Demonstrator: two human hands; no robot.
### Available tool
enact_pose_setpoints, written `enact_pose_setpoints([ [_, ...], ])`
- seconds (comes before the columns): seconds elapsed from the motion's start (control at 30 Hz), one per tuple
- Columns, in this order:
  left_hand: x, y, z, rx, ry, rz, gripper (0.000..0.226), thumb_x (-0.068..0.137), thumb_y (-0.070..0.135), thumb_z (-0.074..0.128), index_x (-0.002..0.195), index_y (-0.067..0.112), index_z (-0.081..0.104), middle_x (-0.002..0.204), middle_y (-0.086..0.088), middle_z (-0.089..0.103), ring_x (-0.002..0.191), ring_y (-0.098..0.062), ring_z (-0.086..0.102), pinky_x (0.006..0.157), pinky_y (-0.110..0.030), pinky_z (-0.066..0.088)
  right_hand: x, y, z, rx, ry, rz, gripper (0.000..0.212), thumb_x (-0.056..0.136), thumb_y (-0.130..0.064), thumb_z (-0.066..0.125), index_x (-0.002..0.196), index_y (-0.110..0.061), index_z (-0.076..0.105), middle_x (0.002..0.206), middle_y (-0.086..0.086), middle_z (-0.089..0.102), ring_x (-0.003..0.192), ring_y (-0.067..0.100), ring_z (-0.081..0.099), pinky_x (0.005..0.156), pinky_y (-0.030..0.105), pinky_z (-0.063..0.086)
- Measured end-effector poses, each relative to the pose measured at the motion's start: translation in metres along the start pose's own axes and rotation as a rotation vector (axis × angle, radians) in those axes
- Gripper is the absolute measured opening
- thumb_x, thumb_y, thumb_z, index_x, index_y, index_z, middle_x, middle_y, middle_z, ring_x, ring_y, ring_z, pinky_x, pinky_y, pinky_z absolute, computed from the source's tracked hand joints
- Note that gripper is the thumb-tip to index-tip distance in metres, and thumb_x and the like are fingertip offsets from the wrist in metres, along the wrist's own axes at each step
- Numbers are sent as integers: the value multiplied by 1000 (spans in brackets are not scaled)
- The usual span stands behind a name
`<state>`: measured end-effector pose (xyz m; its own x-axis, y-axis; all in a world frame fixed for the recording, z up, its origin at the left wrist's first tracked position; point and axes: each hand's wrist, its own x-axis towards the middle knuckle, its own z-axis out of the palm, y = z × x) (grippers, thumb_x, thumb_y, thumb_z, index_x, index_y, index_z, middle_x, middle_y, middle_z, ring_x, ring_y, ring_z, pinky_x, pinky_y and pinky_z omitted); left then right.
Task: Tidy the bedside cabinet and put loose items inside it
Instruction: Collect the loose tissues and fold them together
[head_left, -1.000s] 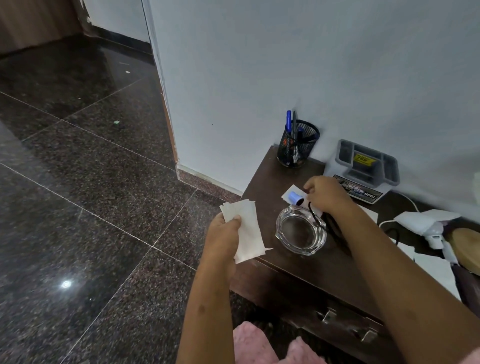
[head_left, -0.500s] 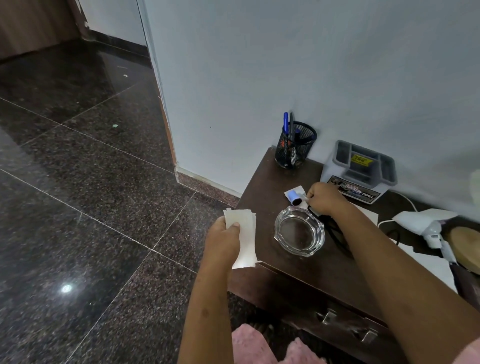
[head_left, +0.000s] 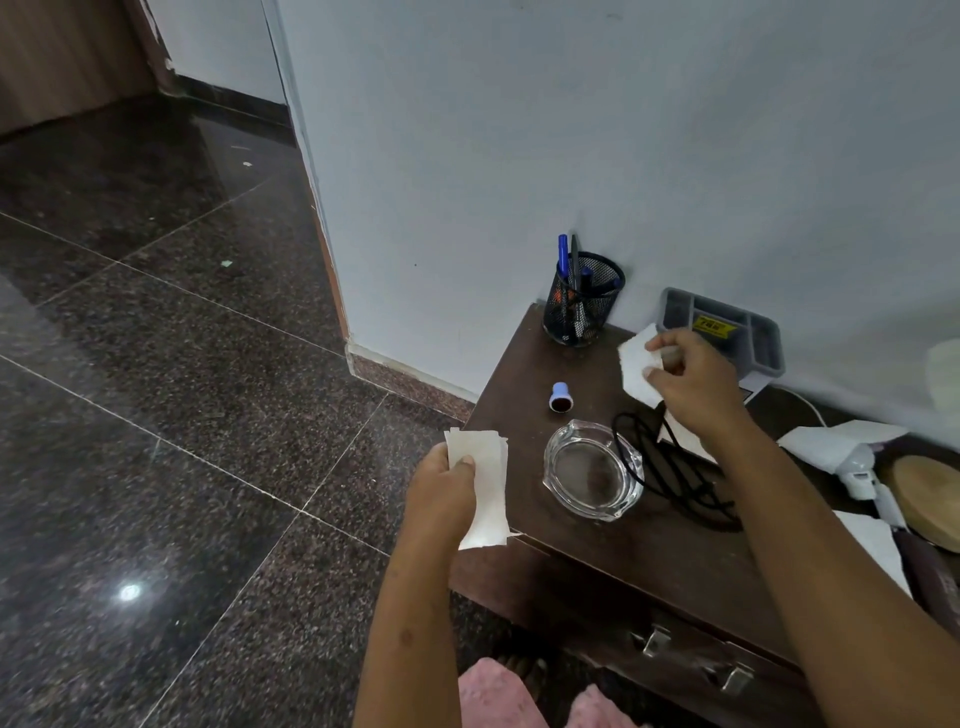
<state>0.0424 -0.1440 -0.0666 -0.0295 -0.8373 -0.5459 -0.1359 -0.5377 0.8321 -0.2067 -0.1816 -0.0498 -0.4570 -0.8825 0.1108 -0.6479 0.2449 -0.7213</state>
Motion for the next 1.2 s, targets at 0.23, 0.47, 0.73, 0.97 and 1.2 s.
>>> enact_pose_setpoints([
  [0.23, -1, 3, 1, -149, 29, -53, 26, 99, 20, 40, 77, 27, 52, 84, 2, 58, 78, -18, 56, 89, -44, 47, -27, -40, 27, -148, 74, -360, 35, 83, 2, 54, 112, -14, 67, 113, 3, 66, 101, 15, 55, 86, 17, 36],
  [0.47, -1, 1, -3, -148, 33, -49, 20, 99, 24, 40, 84, 26, 52, 86, 0, 59, 85, -23, 57, 90, -45, 47, -29, -51, 85, -825, -322, -458, 25, 94, -12, 45, 113, -15, 61, 117, -1, 58, 115, 26, 45, 78, 39, 48],
  [0.73, 4, 0, -4, -149, 20, -28, 26, 100, 25, 38, 78, 27, 52, 88, 2, 59, 89, -24, 58, 91, -44, 48, -14, -33, 61, -902, -237, -184, 20, 83, -13, 56, 101, -11, 65, 101, 10, 67, 103, 30, 57, 67, 33, 37],
  [0.97, 4, -1, -3, -172, 26, -26, 26, 100, 25, 39, 76, 26, 51, 86, 2, 57, 86, -22, 57, 91, -44, 47, -26, -50, 65, -726, -146, -276, 20, 90, -9, 49, 97, -9, 67, 98, 10, 66, 96, 30, 61, 75, 37, 50],
  [1.2, 10, -3, 0, -468, -13, -66, 24, 100, 24, 39, 110, 14, 58, 103, -13, 65, 90, -28, 64, 78, -42, 55, -96, -81, 69, -302, -124, -506, 42, 83, 9, 47, 116, -9, 65, 114, 5, 65, 104, 25, 51, 88, 28, 42],
])
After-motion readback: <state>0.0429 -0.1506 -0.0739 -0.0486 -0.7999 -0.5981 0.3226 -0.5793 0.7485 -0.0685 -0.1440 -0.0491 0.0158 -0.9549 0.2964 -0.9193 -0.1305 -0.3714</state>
